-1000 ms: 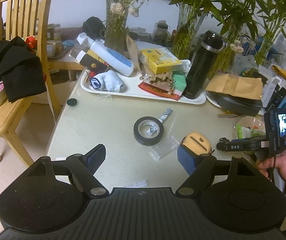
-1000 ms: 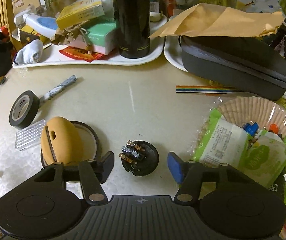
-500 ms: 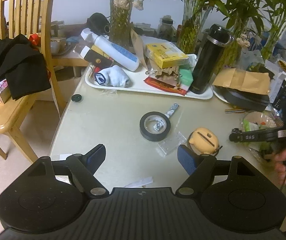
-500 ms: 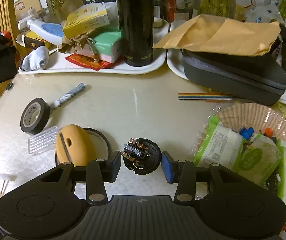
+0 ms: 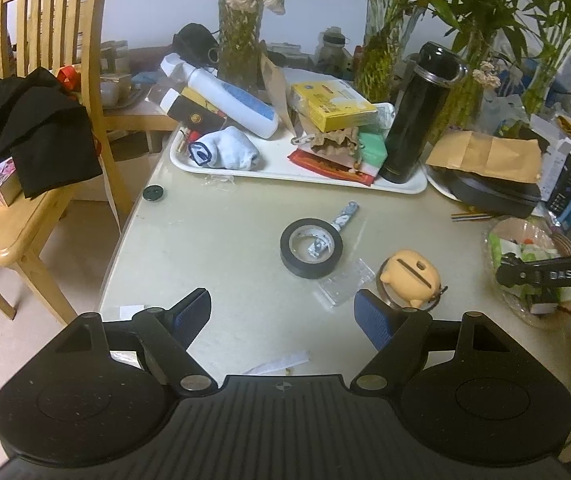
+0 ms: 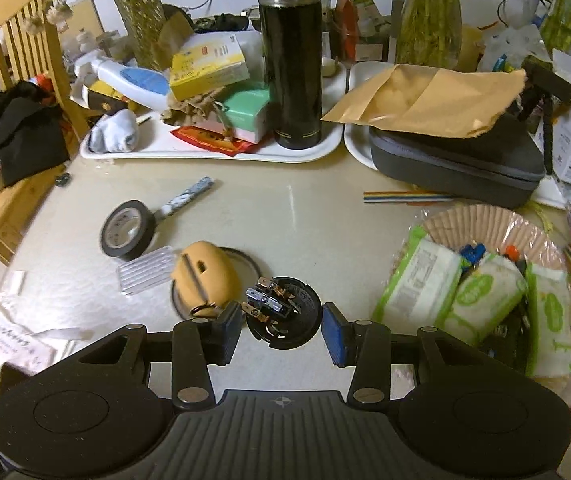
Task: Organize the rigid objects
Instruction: 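Lift the plug with the right gripper while the left gripper approaches the black tape roll, then close the left gripper on the black tape roll and lift it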
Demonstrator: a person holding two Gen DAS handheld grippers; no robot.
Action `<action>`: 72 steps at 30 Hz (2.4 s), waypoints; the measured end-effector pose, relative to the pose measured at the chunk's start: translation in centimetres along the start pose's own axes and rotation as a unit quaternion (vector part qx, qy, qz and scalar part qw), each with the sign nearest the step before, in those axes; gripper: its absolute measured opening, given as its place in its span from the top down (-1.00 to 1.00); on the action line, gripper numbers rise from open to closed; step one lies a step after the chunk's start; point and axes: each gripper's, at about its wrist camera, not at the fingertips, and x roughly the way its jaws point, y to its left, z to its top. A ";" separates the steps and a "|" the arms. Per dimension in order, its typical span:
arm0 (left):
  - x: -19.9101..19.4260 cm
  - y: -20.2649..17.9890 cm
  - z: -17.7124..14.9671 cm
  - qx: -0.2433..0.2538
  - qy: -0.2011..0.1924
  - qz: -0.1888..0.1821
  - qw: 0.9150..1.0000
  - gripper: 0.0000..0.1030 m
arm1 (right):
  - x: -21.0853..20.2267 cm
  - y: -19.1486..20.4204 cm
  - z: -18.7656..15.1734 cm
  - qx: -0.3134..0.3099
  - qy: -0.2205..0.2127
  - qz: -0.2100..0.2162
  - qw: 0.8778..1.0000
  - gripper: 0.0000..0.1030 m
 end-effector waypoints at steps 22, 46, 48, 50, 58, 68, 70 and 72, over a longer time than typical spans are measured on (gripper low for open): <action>0.7 -0.9 -0.4 0.035 -0.003 -0.001 0.999 -0.53 | -5.4 4.1 -4.8 -0.017 -0.005 0.064 0.998 0.10; 7.4 -2.4 0.7 0.077 0.044 0.001 0.996 -0.53 | -5.8 3.9 -4.5 -0.008 -0.009 0.084 0.996 0.10; 8.1 -2.5 0.9 0.079 0.046 0.001 0.996 -0.53 | -5.8 3.8 -4.4 -0.007 -0.009 0.085 0.996 0.10; 8.9 -2.5 1.2 0.078 0.047 0.000 0.996 -0.53 | -5.8 3.8 -4.4 -0.006 -0.010 0.087 0.996 0.10; 11.7 -2.9 2.1 0.073 0.041 -0.012 0.996 -0.53 | -5.8 4.0 -4.2 -0.007 -0.008 0.096 0.995 0.10; 15.7 -2.6 3.0 0.045 0.062 -0.018 0.997 -0.54 | -5.7 4.0 -4.0 -0.007 -0.006 0.101 0.995 0.10; 16.2 -2.6 3.3 0.042 0.067 -0.016 0.997 -0.54 | -5.7 4.1 -4.0 -0.008 -0.008 0.105 0.994 0.10; 16.8 -2.7 3.5 0.040 0.071 -0.015 0.997 -0.54 | -5.7 4.1 -3.9 -0.008 -0.007 0.107 0.994 0.09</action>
